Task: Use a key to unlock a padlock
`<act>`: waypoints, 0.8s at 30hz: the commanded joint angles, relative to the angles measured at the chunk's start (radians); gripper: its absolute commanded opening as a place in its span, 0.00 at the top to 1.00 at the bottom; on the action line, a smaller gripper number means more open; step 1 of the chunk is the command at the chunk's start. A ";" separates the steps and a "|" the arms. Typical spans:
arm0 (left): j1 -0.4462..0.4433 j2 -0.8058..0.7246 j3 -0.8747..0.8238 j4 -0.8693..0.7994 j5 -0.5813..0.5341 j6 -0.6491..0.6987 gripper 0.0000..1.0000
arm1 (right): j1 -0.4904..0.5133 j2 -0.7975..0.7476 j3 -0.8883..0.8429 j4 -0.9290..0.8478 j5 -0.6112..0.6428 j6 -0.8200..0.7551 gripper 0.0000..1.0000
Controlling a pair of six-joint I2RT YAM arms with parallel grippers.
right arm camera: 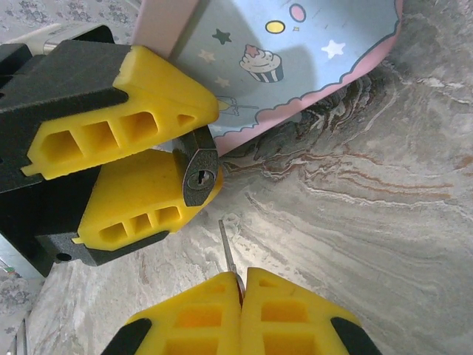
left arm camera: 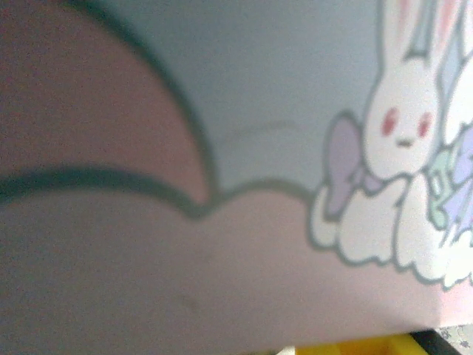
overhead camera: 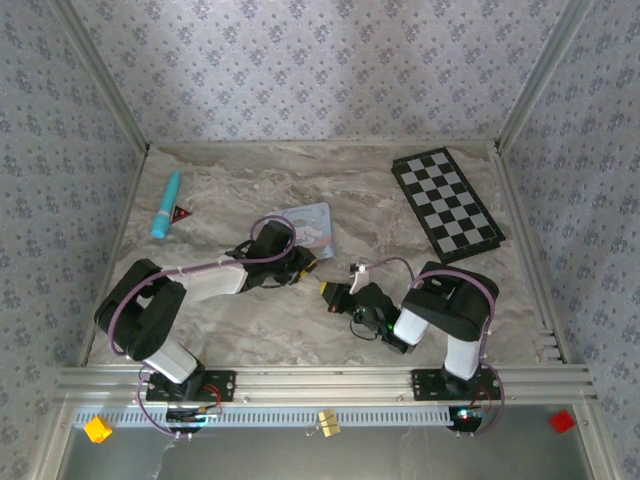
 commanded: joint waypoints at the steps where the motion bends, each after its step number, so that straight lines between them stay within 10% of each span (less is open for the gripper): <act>1: -0.010 -0.002 0.025 -0.072 0.004 0.007 0.86 | -0.006 -0.013 0.010 0.003 0.034 -0.024 1.00; 24: -0.038 0.010 0.023 -0.078 0.011 0.002 0.87 | -0.003 0.027 0.041 0.012 0.020 -0.014 1.00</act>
